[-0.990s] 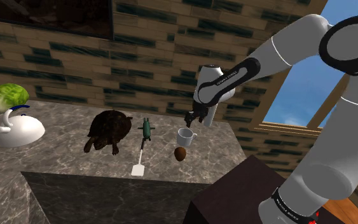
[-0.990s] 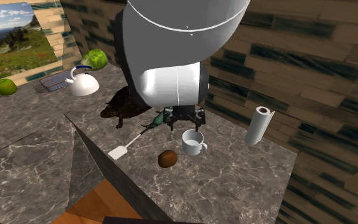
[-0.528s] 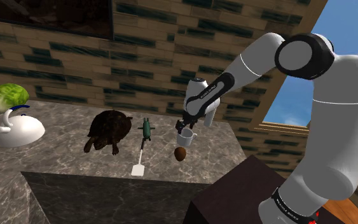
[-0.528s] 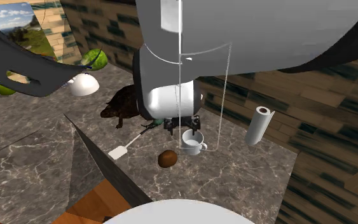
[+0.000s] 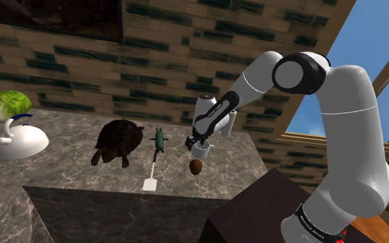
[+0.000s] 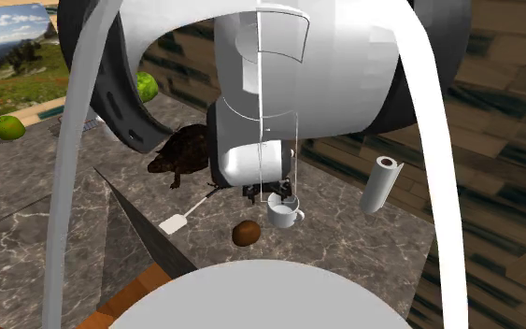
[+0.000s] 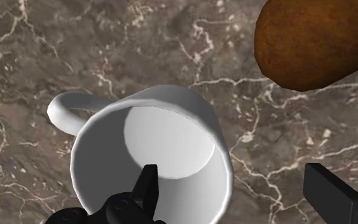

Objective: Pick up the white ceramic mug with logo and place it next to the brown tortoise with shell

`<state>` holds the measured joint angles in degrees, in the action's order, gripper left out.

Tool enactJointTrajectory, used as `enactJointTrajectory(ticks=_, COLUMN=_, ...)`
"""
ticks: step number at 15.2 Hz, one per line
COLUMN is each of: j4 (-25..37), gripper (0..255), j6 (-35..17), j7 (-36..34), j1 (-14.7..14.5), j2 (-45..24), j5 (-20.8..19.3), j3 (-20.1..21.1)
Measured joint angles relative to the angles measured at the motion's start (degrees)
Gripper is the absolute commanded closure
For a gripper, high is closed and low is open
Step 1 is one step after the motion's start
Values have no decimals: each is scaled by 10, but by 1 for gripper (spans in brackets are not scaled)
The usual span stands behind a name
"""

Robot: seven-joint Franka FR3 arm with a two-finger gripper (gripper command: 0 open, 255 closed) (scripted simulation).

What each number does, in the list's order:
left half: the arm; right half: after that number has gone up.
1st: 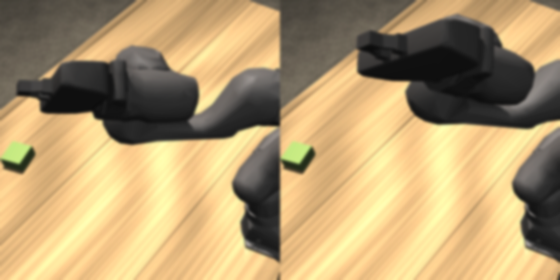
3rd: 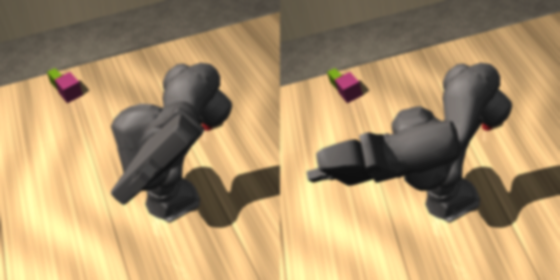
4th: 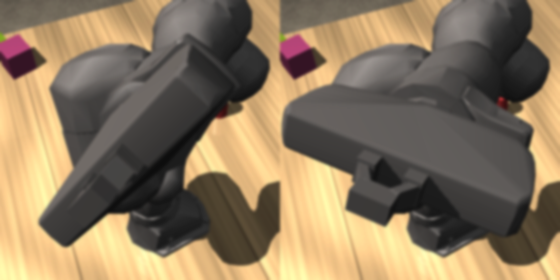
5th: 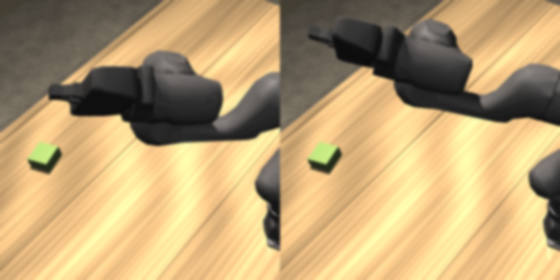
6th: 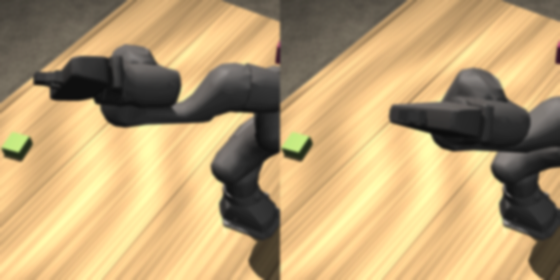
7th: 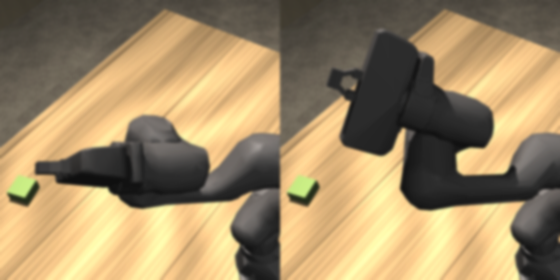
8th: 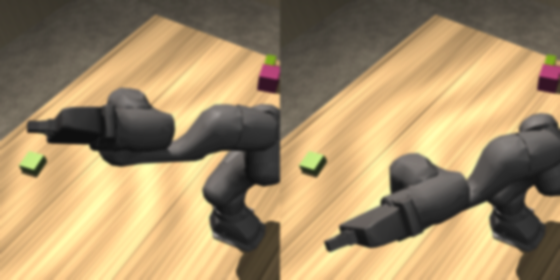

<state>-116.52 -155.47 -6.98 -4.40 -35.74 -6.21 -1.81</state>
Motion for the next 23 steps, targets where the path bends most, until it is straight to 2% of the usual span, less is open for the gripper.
enactJointTrajectory(ticks=4, j4=16, gripper=0, j6=-17, j7=-1, j1=0, j2=-33, j5=-1, j3=-1)
enactJointTrajectory(ticks=10, j4=17, gripper=0, j6=-20, j7=0, j1=1, j2=-37, j5=-1, j3=-1)
enactJointTrajectory(ticks=11, j4=17, gripper=255, j6=-20, j7=0, j1=1, j2=-37, j5=-1, j3=-1)
enactJointTrajectory(ticks=23, j4=15, gripper=255, j6=-14, j7=1, j1=2, j2=-28, j5=0, j3=-1)
